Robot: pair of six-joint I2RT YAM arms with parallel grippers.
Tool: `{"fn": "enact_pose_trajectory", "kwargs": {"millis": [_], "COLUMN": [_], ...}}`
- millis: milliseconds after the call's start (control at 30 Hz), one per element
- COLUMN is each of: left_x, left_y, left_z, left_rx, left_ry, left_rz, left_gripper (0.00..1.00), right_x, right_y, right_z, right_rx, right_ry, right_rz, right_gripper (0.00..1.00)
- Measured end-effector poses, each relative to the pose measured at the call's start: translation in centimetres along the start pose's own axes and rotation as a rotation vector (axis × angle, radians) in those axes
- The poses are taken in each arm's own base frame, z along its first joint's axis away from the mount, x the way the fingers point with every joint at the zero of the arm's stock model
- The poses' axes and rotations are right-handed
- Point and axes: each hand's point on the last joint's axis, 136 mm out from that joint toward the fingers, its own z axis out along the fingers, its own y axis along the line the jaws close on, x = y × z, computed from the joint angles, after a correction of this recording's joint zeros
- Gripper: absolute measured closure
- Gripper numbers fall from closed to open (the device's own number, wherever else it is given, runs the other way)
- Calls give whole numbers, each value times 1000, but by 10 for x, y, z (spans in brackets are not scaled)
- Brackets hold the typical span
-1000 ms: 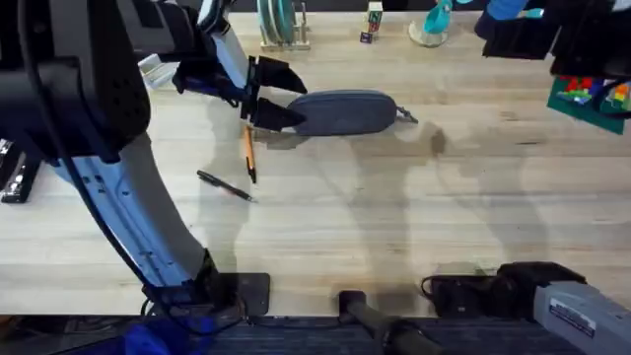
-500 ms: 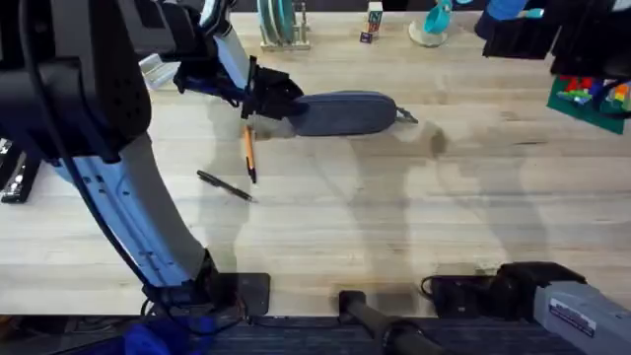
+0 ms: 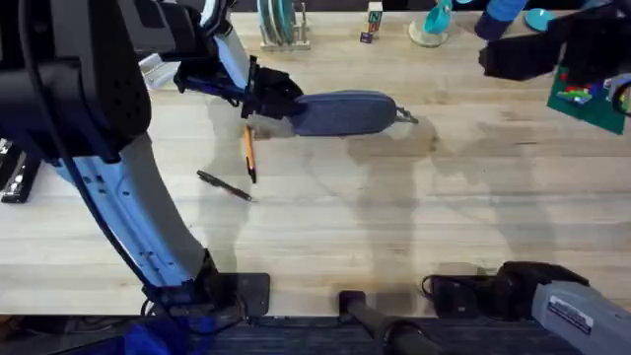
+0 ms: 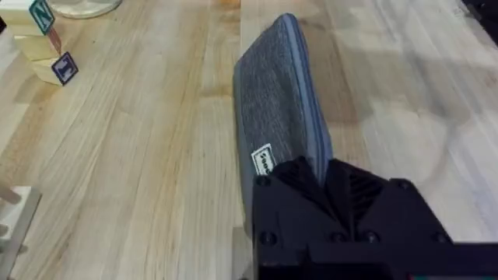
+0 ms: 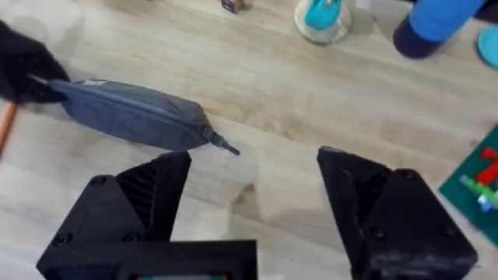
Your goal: Unzip the bag, pick up the pens from the table one at a time and place them inside, then zip the bag closed.
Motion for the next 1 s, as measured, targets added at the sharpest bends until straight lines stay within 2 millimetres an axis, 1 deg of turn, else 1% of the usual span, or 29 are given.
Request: {"fn": "enact_pose_trajectory", "kwargs": {"millis": [167,267,333,367,500,600,733,1000], "left_x": [0,1,1,1,1,1,1,1], "left_y": [1,1,1,1,1,1,1,1], "left_z": [0,0,0,0,0,0,0,0], "left_rx": [-1,0,0,0,0,0,-1,-1], "left_ry": [5,7,7,7,7,7,8,8], "left_rz": [4,6,5,6,5,6,9,9], "left_gripper": [957,957,957,957,957,957,957,957], "right_x": [-2,-3,-1,8,18,25,33,42], "right_y": [-11,-14,-14,-13,-17,-20,-22,-23], "right_z": [-8,-12,-12,-3,17,30,42,58], "right_rx": [-48,-79,-103,-148,-198,-227,-251,-303], "right_ry": [-47,-77,-73,-42,-1,27,56,83], "right_rz": [-86,-125,-158,-215,-273,-285,-290,-292], "right_gripper": [7,7,7,8,7,6,7,13]}}
